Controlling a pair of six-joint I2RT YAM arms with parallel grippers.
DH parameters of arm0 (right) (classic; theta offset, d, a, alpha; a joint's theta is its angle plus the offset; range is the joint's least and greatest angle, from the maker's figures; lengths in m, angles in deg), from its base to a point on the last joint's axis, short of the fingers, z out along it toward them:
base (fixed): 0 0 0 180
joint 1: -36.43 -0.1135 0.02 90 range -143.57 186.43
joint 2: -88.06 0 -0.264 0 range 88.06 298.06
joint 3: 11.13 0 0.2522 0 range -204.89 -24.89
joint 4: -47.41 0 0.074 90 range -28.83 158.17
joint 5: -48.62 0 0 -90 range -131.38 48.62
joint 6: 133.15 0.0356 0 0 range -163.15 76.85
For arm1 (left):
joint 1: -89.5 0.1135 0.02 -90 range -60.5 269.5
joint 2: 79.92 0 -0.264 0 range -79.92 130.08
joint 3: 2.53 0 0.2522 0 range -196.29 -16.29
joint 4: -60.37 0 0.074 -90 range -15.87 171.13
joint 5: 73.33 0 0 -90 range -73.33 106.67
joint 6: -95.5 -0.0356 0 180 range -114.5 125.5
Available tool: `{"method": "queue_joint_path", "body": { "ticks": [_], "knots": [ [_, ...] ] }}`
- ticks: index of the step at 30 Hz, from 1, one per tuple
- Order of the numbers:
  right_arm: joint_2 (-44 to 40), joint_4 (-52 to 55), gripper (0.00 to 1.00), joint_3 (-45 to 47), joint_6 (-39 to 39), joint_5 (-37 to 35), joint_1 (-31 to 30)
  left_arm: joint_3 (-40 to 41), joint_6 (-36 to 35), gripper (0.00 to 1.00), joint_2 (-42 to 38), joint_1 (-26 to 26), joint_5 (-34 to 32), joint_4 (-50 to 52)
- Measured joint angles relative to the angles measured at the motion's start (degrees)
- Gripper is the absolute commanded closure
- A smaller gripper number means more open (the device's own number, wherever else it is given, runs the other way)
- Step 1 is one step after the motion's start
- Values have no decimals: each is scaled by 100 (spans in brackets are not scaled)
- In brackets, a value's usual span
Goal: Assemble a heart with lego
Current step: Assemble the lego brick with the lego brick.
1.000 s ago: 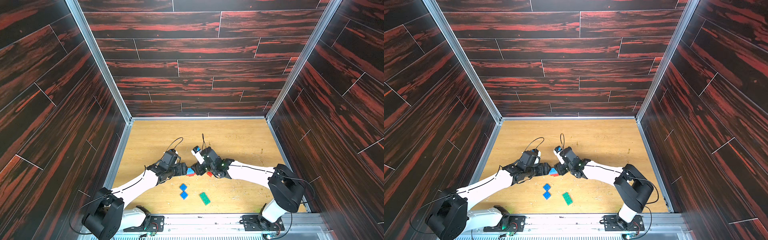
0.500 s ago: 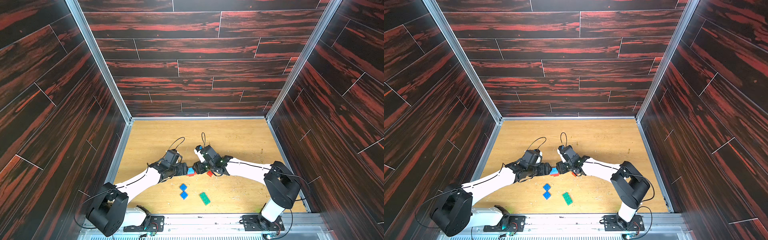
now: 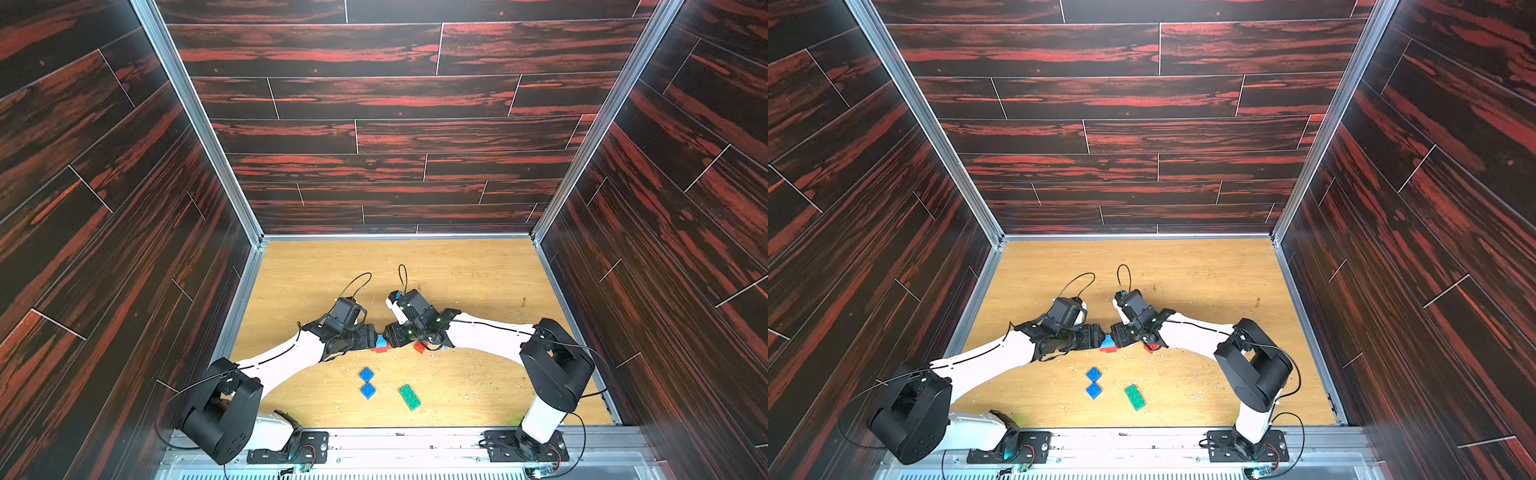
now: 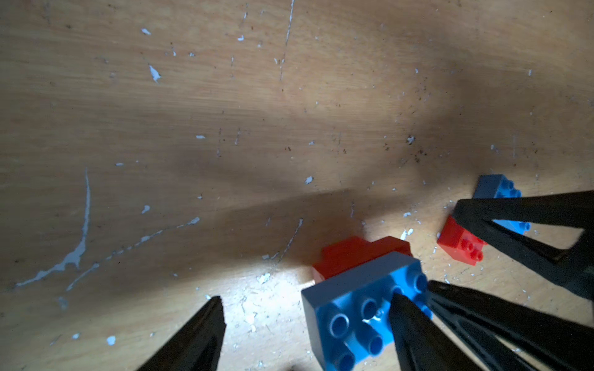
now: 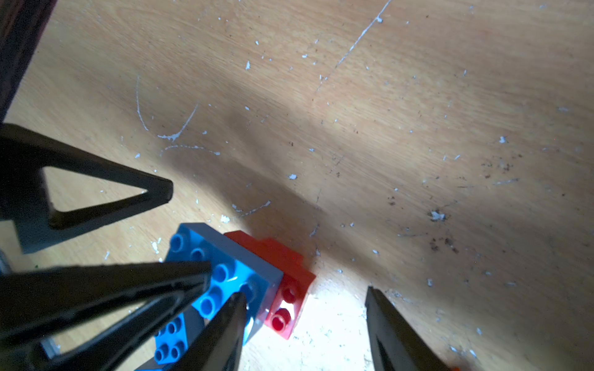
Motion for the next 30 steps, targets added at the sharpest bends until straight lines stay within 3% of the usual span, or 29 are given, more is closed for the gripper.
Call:
{"method": "queue_joint_path", "body": {
  "ticks": [30],
  "knots": [
    [216, 236, 37, -332, -35, 9, -79, 103, 354, 20, -76, -2, -142, 66]
  ]
}}
